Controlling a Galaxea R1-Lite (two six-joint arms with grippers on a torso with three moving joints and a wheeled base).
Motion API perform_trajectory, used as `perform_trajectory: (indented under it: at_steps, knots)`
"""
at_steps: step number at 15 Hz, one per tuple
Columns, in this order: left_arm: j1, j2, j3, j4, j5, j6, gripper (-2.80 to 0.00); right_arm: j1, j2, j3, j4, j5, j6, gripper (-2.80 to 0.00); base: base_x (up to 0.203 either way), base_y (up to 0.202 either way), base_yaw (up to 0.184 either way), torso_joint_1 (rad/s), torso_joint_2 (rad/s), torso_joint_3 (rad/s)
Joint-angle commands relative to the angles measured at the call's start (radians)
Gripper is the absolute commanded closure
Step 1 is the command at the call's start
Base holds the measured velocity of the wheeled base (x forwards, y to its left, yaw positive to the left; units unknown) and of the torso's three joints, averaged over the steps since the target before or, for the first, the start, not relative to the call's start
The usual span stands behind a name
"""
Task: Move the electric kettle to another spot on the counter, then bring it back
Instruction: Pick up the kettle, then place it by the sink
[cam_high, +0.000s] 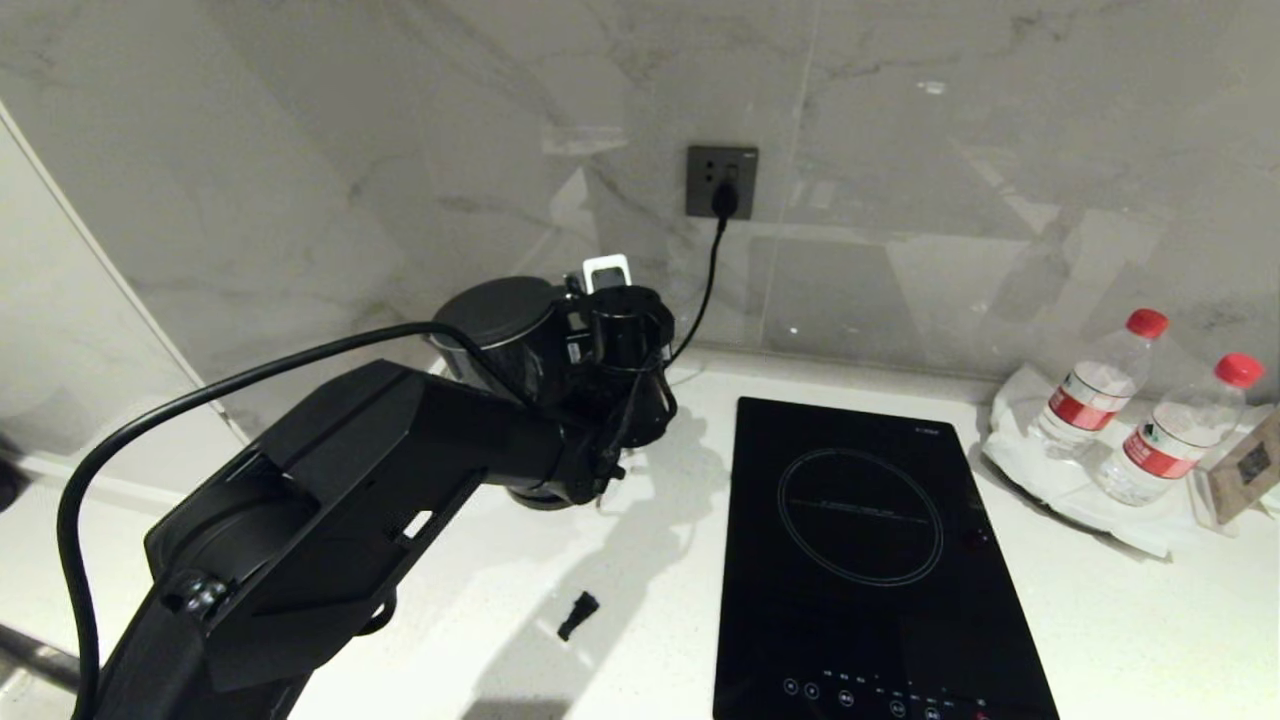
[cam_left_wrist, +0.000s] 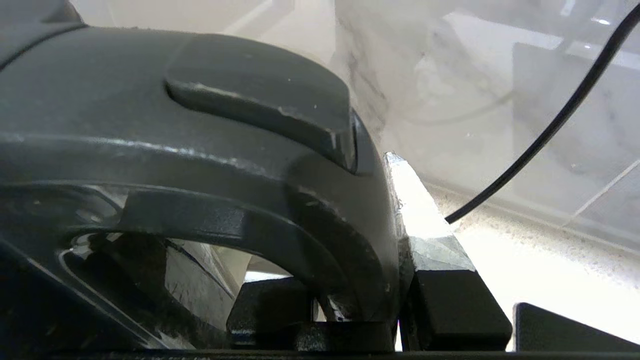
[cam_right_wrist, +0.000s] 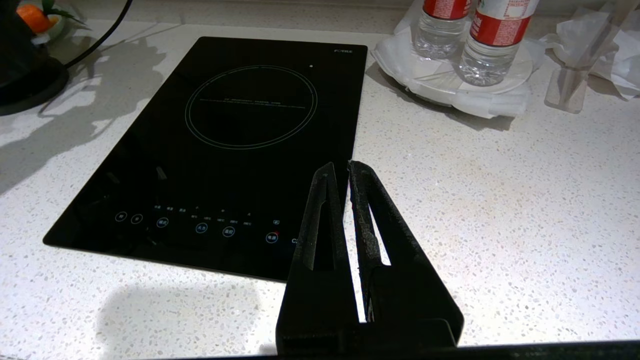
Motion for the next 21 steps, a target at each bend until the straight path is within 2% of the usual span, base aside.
perform_trajectory:
  at_steps: [1,7,10,14,19,21]
  knots:
    - [0.000,-0.015,-0.001,-0.007,0.004,0.005,0.00,0.000,0.000,0.000,0.000,0.001,0.001,0.00,0.000,0.000,0.000,0.000,0.00,0.000]
    - [0.012,-0.049,-0.004,-0.007,0.004,0.021,0.00,0.000,0.000,0.000,0.000,0.001,0.000,0.00,0.000,0.000,0.000,0.000,0.00,0.000]
    - [0.006,-0.090,0.031,-0.007,0.004,0.018,0.00,0.000,0.000,0.000,0.000,0.001,0.000,0.00,0.000,0.000,0.000,0.000,0.00,0.000]
    - [-0.005,-0.189,0.201,-0.030,-0.001,0.012,0.00,0.000,0.000,0.000,0.000,0.001,0.000,0.00,0.000,0.000,0.000,0.000,0.00,0.000]
    - [-0.003,-0.375,0.513,-0.093,-0.039,0.020,0.00,0.000,0.000,0.000,0.000,0.001,-0.001,0.00,0.000,0.000,0.000,0.000,0.00,0.000]
    - [-0.003,-0.418,0.576,-0.097,-0.047,0.017,0.00,0.000,0.000,0.000,0.000,0.001,-0.001,0.00,0.000,0.000,0.000,0.000,0.00,0.000]
